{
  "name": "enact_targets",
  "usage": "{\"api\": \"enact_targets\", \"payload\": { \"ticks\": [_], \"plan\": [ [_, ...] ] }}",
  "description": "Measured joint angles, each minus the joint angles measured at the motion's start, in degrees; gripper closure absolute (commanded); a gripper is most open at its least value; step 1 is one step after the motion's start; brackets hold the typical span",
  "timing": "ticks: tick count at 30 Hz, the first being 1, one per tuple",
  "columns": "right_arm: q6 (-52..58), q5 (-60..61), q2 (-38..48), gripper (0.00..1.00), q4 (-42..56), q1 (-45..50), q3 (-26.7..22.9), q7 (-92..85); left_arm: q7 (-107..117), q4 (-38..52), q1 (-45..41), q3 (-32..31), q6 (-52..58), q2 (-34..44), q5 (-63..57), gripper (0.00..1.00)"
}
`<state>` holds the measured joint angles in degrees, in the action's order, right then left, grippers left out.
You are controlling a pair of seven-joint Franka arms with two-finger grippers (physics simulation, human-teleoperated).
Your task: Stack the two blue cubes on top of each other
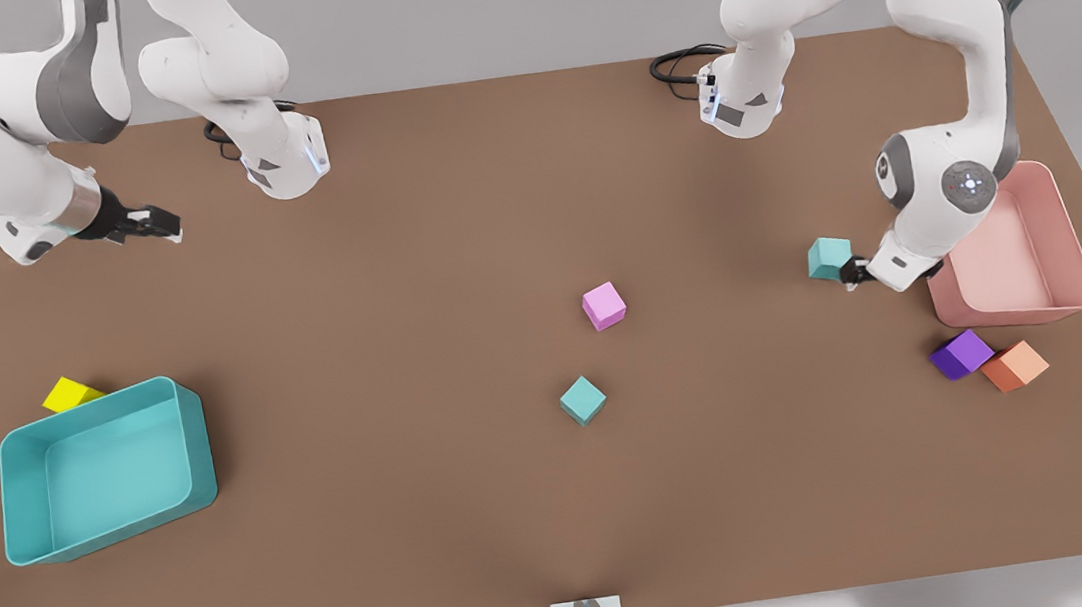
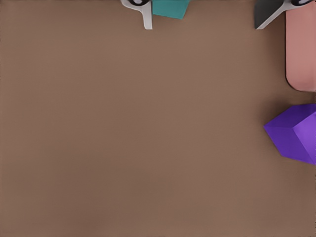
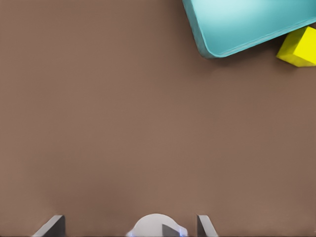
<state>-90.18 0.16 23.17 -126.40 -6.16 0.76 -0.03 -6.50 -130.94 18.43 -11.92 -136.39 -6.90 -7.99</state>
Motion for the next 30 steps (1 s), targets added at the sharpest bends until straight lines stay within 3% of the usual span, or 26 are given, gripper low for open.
{"api": "enact_targets", "payload": {
  "ticks": [2, 9, 19, 30],
  "plan": [
    [-2.7, -0.8, -0.6, 0.0, -1.9, -0.7, 3.2, -0.3, -0.2, 2.1, -1.2, 0.3, 3.8, -1.5, 0.2, 0.0],
    [-8.8, -1.7, -3.5, 0.0, -2.3, -3.7, 7.0, -1.3, -0.6, 1.3, -3.0, 0.5, 11.2, -4.4, 0.3, 0.0],
    [-12.0, -1.8, -4.0, 0.0, -1.6, -4.5, 7.5, -2.3, -1.5, -2.8, -4.0, 5.3, 13.2, -4.2, -2.0, 0.0],
    [-12.8, -1.7, -4.1, 0.0, -1.6, -4.7, 7.5, -2.9, -2.0, -4.8, -4.2, 5.7, 9.9, -4.7, -2.4, 0.0]
  ]
}}
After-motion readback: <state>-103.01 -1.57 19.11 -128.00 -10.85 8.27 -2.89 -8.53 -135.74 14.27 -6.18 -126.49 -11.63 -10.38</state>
